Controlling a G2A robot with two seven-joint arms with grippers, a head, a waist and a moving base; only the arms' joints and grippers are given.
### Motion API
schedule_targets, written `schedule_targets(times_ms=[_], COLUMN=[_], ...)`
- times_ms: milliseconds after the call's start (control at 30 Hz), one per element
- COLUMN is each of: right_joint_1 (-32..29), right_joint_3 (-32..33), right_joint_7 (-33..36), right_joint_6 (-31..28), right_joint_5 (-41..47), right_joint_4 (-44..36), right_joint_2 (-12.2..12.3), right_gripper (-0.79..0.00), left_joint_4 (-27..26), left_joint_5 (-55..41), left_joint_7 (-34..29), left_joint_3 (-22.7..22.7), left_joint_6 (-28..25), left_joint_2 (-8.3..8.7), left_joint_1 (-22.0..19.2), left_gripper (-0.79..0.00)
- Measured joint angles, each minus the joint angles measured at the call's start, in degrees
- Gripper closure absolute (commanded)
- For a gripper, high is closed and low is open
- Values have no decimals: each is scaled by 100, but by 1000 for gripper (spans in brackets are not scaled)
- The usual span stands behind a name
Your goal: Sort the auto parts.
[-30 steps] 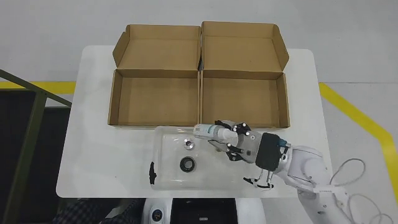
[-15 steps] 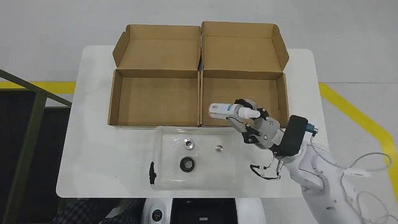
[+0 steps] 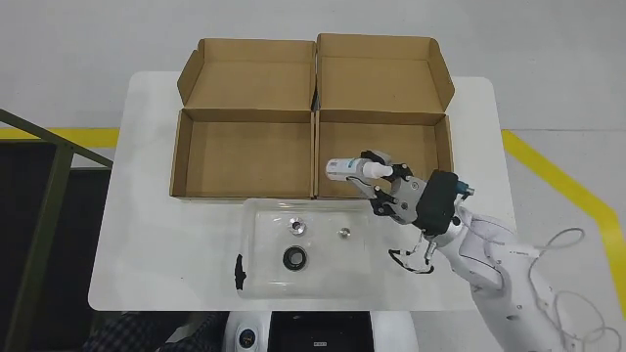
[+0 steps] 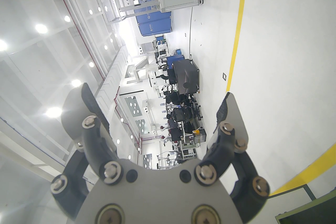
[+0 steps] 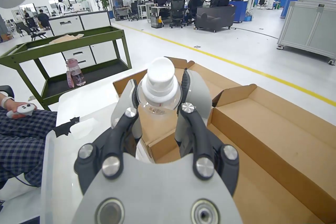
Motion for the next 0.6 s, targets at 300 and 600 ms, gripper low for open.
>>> schedule_targets(times_ms=[300,600], right_joint_1=[541,1194], right_joint_3=[-315,-818], right_joint_7=[1083,1799], right_joint_6=[368,596], right_joint_5=[-299,-695], right_joint_4=[230,665], right_joint_2=[-49,-143], right_gripper=[0,0], left_joint_4=[0,0], left_joint_5=[0,0], left_joint_7=[0,0], left_joint_3=[0,0], left_joint_6=[0,0], left_joint_2=[0,0], left_joint_1=[0,0], left_gripper=[-785,-785])
